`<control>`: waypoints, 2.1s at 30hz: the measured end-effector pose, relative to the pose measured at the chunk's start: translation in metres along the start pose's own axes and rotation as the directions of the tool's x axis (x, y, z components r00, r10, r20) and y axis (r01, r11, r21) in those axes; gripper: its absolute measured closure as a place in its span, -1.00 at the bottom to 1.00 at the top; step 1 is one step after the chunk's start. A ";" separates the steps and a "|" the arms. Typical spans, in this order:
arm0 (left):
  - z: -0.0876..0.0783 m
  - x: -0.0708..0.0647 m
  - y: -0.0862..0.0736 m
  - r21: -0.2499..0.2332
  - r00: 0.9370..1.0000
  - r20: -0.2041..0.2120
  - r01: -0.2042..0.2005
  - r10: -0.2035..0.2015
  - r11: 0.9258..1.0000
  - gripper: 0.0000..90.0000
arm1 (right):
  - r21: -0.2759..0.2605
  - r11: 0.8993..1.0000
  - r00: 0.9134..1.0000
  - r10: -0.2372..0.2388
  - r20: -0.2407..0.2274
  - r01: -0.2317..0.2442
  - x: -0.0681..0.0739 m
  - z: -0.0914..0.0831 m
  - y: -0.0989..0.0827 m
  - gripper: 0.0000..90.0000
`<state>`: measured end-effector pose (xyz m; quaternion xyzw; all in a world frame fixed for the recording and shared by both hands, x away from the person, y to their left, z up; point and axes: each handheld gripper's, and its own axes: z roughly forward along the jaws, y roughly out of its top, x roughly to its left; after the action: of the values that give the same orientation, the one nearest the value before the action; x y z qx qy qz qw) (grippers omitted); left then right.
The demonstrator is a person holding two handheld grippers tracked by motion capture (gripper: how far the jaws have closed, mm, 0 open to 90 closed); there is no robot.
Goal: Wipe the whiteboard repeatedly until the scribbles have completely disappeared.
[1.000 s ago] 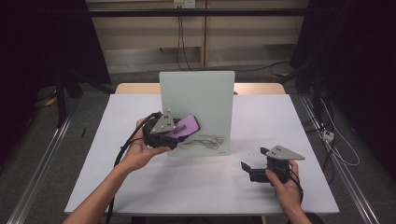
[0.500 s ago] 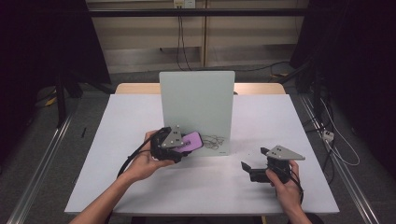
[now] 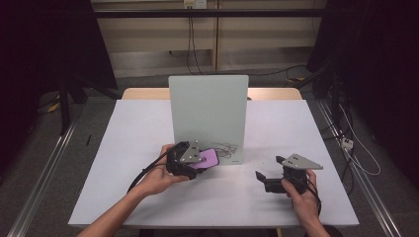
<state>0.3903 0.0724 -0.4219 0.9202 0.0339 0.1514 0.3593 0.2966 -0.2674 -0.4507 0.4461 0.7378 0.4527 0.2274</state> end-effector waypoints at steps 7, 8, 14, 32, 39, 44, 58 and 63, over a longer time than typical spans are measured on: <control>-0.021 0.015 0.011 -0.068 0.997 -0.067 0.022 -0.026 0.997 -0.08 | 0.003 1.000 1.000 0.005 -0.001 -0.005 0.000 0.000 0.000 -0.88; -0.024 0.018 0.012 -0.080 0.997 -0.077 0.025 -0.031 0.997 -0.08 | 0.002 1.000 1.000 0.004 -0.001 -0.004 0.000 0.000 0.000 -0.88; -0.028 0.021 0.012 -0.091 0.995 -0.091 0.032 -0.040 0.995 -0.08 | 0.004 1.000 1.000 0.006 -0.002 -0.006 0.001 0.000 0.000 -0.88; 0.013 -0.008 0.003 0.060 0.999 0.037 -0.040 0.038 0.997 -0.08 | 0.006 1.000 1.000 0.002 -0.003 -0.002 0.001 0.002 0.001 -0.88; -0.001 0.005 0.014 0.002 1.000 -0.002 -0.013 0.013 1.000 -0.08 | 0.007 1.000 1.000 0.002 -0.006 -0.002 0.000 0.003 0.000 -0.88; -0.018 0.019 0.023 -0.050 0.999 -0.051 0.010 -0.012 0.999 -0.09 | 0.010 1.000 1.000 0.006 -0.006 -0.005 0.001 0.003 0.000 -0.88; 0.002 0.004 0.012 0.012 1.000 0.011 -0.013 0.012 1.000 -0.09 | 0.006 1.000 1.000 0.005 -0.007 -0.005 0.001 0.002 0.000 -0.88; 0.009 -0.004 0.003 0.067 0.999 0.041 -0.035 0.033 0.997 -0.09 | 0.004 1.000 1.000 0.001 -0.005 -0.001 0.000 0.002 0.000 -0.88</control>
<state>0.3886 0.0640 -0.4274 0.9352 0.0162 0.1381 0.3258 0.2978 -0.2664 -0.4513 0.4461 0.7390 0.4522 0.2243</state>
